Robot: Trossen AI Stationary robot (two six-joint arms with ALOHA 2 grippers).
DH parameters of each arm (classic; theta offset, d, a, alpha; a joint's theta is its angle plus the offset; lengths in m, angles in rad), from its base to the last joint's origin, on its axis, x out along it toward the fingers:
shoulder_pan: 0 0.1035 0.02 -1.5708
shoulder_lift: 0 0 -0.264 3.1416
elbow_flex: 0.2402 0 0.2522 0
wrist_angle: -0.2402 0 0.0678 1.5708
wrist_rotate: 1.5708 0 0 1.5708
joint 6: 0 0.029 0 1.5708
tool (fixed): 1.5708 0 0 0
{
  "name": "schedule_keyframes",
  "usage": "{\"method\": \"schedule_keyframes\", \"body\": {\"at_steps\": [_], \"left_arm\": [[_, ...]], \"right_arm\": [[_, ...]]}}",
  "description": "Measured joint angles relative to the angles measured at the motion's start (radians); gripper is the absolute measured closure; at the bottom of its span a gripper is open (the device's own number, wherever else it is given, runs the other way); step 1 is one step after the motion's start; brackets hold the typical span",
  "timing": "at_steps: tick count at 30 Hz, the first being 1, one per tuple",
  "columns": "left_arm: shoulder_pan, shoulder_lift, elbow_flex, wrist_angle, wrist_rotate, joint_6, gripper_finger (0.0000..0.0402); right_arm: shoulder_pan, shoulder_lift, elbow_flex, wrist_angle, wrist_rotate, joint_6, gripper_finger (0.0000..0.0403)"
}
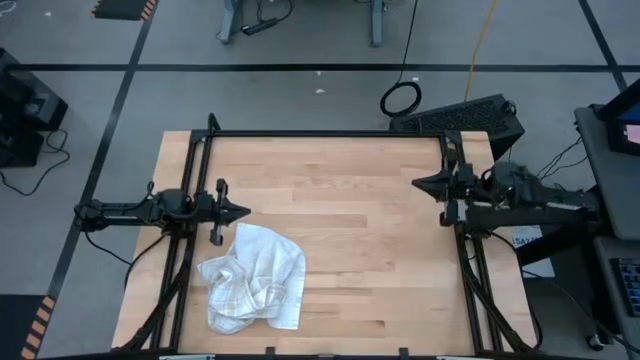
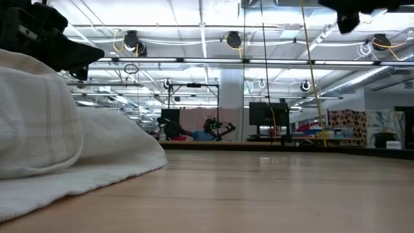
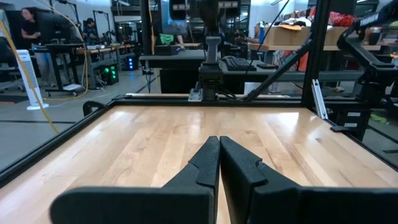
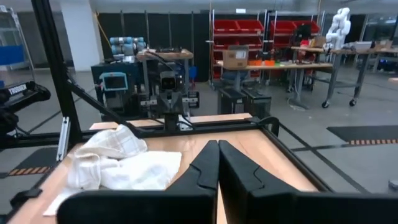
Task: Roll towel
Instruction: Fold the brown checkered towel
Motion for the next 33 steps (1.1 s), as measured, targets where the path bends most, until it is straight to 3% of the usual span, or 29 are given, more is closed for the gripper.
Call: {"method": "schedule_keyframes", "body": {"at_steps": [8, 13, 18, 23, 29, 33], "left_arm": [[0.0, 0.0, 0.0, 0.009, -0.014, 0.008, 0.0381], [0.0, 0.0, 0.0, 0.016, -0.014, -0.001, 0.0381], [0.0, 0.0, 0.0, 0.02, -0.014, -0.038, 0.0381], [0.0, 0.0, 0.023, 0.012, -0.029, -0.055, 0.0381], [0.0, 0.04, 0.191, -0.054, -0.032, -0.053, 0.0381], [0.0, 0.133, 0.375, -0.168, -0.037, -0.054, 0.0381]], "right_arm": [[0.0, 0.227, 0.339, -0.152, 0.0, 0.012, 0.0403], [0.0, 0.332, 0.471, -0.197, -0.046, 0.051, 0.0403], [0.0, 0.4, 0.498, -0.211, -0.179, 0.083, 0.0403], [0.017, 0.454, 0.498, -0.269, -0.169, 0.043, 0.0403], [0.061, 0.523, 0.498, -0.278, -0.168, 0.005, 0.0403], [0.097, 0.577, 0.498, -0.295, -0.101, 0.004, 0.0403]]}}
